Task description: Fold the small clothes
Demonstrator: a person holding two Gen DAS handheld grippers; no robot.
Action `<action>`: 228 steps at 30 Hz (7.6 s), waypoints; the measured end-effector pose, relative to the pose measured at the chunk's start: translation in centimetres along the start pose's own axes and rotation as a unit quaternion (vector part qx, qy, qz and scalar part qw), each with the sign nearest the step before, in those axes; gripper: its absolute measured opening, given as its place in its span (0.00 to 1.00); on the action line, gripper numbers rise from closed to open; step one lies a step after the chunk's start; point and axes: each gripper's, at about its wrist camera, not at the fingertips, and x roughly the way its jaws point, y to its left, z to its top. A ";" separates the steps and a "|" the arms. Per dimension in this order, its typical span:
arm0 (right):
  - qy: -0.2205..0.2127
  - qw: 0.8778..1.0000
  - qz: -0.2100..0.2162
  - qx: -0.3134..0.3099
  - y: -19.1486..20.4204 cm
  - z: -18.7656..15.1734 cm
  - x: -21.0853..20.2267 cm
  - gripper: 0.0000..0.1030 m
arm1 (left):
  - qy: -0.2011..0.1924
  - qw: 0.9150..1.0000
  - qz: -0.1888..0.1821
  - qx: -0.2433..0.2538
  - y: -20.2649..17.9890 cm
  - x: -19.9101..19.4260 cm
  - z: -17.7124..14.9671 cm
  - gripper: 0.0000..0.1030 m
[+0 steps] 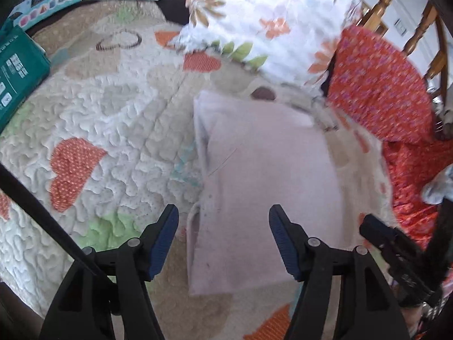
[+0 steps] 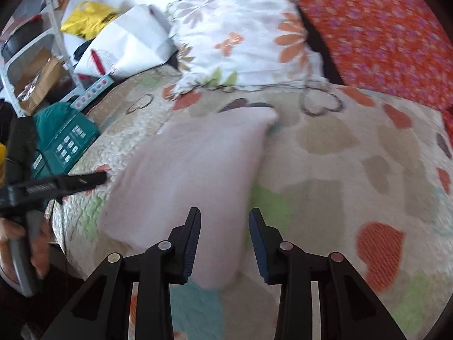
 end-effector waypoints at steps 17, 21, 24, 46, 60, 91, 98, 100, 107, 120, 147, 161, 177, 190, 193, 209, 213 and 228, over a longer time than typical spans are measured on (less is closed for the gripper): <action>0.009 0.998 0.008 0.055 -2.3 1.5 3.6 0.38 | 0.048 0.999 -0.002 -0.002 0.3 2.6 0.0 0.73; 0.004 0.995 0.030 0.095 -2.8 4.5 5.8 0.38 | -0.010 1.000 -0.016 -0.005 0.1 -0.4 0.8 0.73; 0.027 0.994 0.021 0.100 -2.5 5.1 9.0 0.38 | -0.058 0.998 -0.001 -0.006 0.5 -2.1 1.4 0.73; -0.089 0.981 -0.175 0.000 0.8 -0.3 -11.6 0.79 | -0.408 0.897 0.128 0.114 -5.0 -16.0 -5.5 1.00; -0.208 0.942 -0.260 -0.028 2.5 0.6 -14.0 0.99 | -0.438 0.886 0.127 0.082 -6.6 -18.2 -5.3 1.00; 0.019 0.986 -0.103 0.126 -7.8 -2.8 1.1 0.82 | -0.205 0.968 0.104 0.102 -5.4 -3.9 -5.1 1.00; 0.002 0.983 -0.119 0.140 -7.4 -3.6 -0.1 0.82 | -0.204 0.973 0.085 0.065 -4.7 -5.7 -5.6 1.00; -0.003 0.982 -0.118 0.145 -7.2 -3.8 -0.6 0.82 | -0.207 0.973 0.080 0.063 -4.7 -6.6 -5.9 1.00; -0.027 0.982 -0.123 0.142 -6.2 -3.5 -2.4 0.82 | -0.219 0.970 0.096 0.049 -3.8 -8.0 -7.2 1.00; -0.031 0.985 -0.150 0.079 -4.0 -3.6 -1.5 0.82 | -0.220 0.964 0.128 0.073 -3.7 -7.1 -7.3 1.00; -0.020 0.988 -0.138 0.069 -4.2 -3.7 0.3 0.82 | -0.113 0.974 0.188 0.051 -0.7 -2.1 -6.8 1.00; -0.017 0.988 -0.137 0.070 -4.3 -3.8 0.5 0.83 | -0.103 0.975 0.189 0.056 -0.8 -1.6 -6.9 1.00; -0.006 0.989 -0.136 0.063 -4.1 -4.0 1.2 0.83 | -0.109 0.979 0.167 0.050 -0.8 -1.9 -6.9 1.00; -0.009 0.988 -0.143 0.054 -3.8 -4.0 1.2 0.83 | -0.094 0.980 0.168 0.039 -0.3 -1.5 -6.9 1.00; -0.010 0.988 -0.146 0.051 -3.5 -4.1 1.1 0.83 | -0.093 0.981 0.167 0.035 -0.1 -1.5 -6.9 1.00; -0.026 0.985 -0.169 0.014 -2.2 -3.9 0.8 0.84 | -0.098 0.982 0.162 0.026 0.1 -1.7 -6.8 1.00; -0.026 0.985 -0.170 0.011 -2.1 -3.9 0.9 0.84 | -0.097 0.982 0.162 0.027 0.1 -1.6 -6.8 1.00; -0.028 0.985 -0.172 0.011 -2.2 -3.9 0.8 0.85 | -0.096 0.982 0.163 0.028 -0.2 -1.5 -6.9 1.00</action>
